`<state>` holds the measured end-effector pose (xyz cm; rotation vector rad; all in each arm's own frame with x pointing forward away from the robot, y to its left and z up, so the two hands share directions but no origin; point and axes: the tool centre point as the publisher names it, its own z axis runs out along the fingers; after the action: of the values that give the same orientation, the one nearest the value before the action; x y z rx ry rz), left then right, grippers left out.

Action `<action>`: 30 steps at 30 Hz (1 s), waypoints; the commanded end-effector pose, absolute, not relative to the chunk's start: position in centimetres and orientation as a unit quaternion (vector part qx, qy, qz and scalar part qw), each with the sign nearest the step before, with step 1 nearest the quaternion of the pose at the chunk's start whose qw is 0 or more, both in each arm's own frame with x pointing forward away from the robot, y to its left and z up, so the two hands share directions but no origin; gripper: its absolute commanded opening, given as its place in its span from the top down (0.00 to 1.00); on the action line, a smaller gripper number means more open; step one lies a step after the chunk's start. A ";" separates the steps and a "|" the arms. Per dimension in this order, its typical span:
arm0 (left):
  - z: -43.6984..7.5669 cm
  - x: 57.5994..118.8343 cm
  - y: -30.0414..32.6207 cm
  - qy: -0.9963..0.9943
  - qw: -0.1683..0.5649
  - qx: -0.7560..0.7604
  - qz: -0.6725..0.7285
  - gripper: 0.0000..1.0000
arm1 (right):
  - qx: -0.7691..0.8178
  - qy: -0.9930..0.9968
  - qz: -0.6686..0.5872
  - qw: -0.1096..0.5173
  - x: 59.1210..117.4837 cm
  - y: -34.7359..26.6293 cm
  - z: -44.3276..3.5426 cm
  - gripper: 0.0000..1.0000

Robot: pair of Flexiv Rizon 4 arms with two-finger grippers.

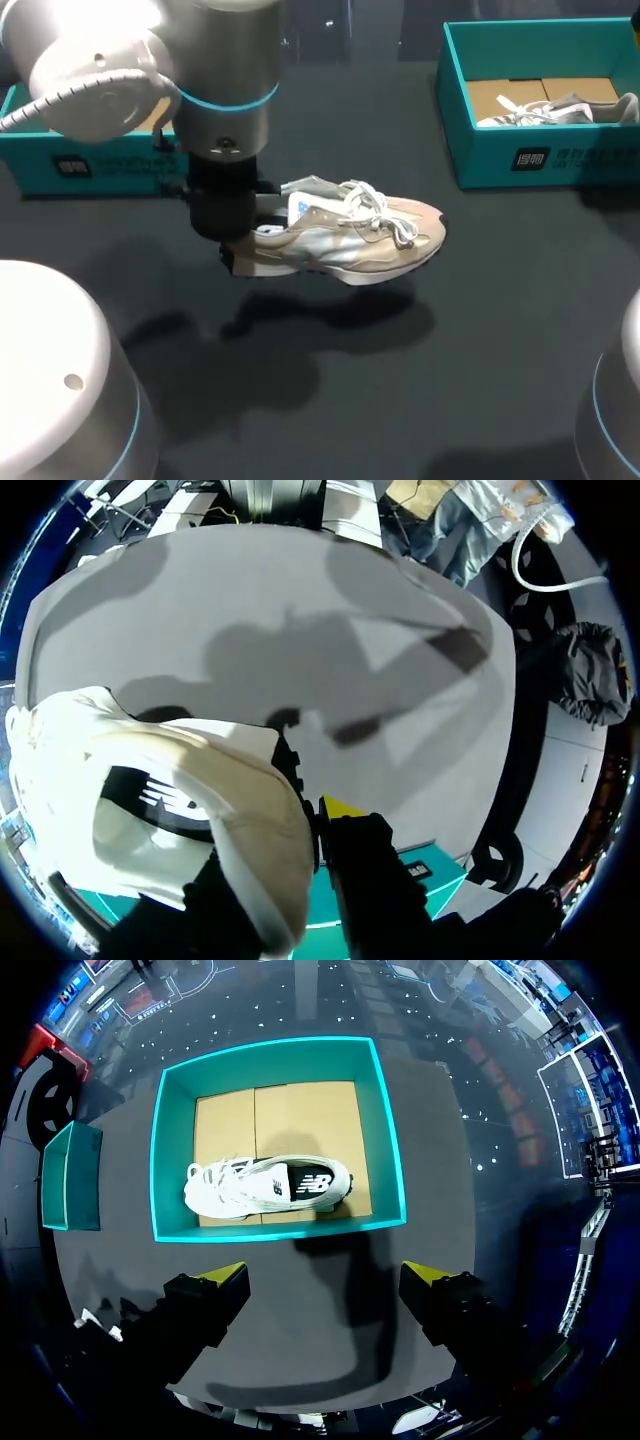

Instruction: Take the shoe out of the shoebox, open the shoe tongue, remove and reinsert the insole, then place the shoe into the shoebox

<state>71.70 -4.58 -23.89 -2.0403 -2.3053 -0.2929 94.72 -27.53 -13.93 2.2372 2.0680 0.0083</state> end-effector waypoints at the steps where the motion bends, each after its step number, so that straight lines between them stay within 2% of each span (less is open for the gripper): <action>1: -26.4 72.0 -6.5 -0.749 0.040 -0.654 -0.102 1.00 | 0.734 0.678 0.002 0.048 94.7 -27.5 -13.9 0.00; 13: -31.3 71.5 -7.7 -0.750 0.050 -0.653 -0.099 1.00 | 0.734 0.678 0.002 0.048 94.7 -27.5 -13.9 0.00; 30: -35.6 70.7 -9.2 -0.730 0.047 -0.675 -0.094 1.00 | 0.734 0.678 0.002 0.048 94.7 -27.5 -13.9 0.00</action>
<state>70.66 -8.63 -34.68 -2.0601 -2.2318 -0.2796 94.72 -27.53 -13.92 2.2370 2.0680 0.0083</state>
